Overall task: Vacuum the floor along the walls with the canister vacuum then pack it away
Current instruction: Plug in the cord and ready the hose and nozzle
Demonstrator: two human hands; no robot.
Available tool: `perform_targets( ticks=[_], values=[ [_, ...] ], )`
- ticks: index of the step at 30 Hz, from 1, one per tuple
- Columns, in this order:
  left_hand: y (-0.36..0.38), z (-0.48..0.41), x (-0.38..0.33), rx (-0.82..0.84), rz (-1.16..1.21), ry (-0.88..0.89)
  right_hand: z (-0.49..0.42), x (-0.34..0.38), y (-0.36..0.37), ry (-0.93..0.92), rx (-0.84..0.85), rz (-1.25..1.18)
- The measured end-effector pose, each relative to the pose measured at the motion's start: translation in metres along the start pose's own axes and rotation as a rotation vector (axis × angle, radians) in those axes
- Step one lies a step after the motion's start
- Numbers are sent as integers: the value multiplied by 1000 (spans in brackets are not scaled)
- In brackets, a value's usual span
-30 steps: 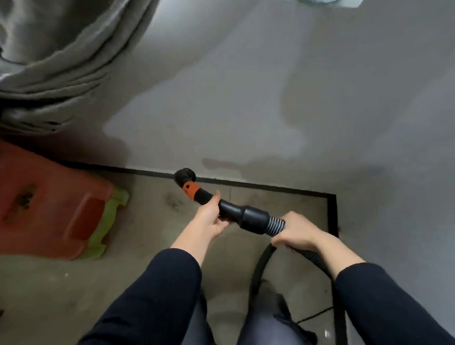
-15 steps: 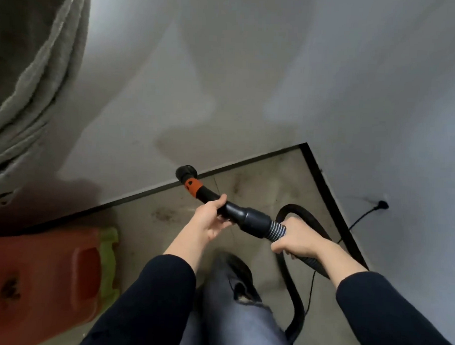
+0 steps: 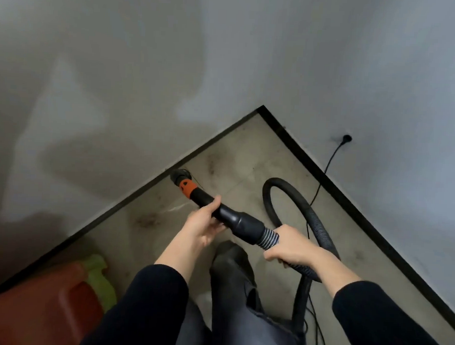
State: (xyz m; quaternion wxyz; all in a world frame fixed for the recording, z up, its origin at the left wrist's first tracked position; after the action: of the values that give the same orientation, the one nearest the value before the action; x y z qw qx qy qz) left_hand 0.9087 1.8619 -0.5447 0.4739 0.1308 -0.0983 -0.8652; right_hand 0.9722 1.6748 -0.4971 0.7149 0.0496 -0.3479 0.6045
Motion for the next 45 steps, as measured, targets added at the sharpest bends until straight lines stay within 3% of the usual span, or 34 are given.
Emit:
perform_targets(
  ticks=[6, 10, 15, 17, 20, 22, 29, 38, 45],
  values=[
    [-35, 42, 33, 89, -87, 53, 54, 17, 80, 18, -74, -246],
    [-31, 76, 50, 128, 12, 27, 68, 33, 97, -62, -118, -285],
    [-31, 93, 42, 25, 44, 109, 80, 37, 92, -224, -52, 66],
    [-32, 99, 35, -21, 78, 167, 87, 15, 81, -208, -33, 250],
    [-42, 106, 20, -65, 123, 168, 85, -28, 63, -166, -134, 483],
    [-55, 105, 11, -61, 156, 138, 76, -50, 61, -147, -218, 516],
    [-95, 92, -10, -157, 196, 177, 64, -73, 80, -145, -347, 344],
    [-91, 99, 19, 10, 176, 141, 106, -104, 149, 54, -413, 120],
    [-56, 77, 122, 47, -211, -36, 144, -155, 201, 296, -614, -4]
  ],
)
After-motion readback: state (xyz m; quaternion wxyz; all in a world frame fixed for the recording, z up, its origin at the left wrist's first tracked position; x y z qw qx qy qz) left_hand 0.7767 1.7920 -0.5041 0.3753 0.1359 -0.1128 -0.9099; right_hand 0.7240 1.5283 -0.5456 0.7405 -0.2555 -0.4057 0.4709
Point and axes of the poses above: each hand's wrist, its own z-axis away from the middle knuckle, its own y-axis out of the palm, x = y × z, the point moved 4 cm from there along -z, towards the middle knuckle, and after that the axes turned 10 degrees about -y, right-handed, at the moved point
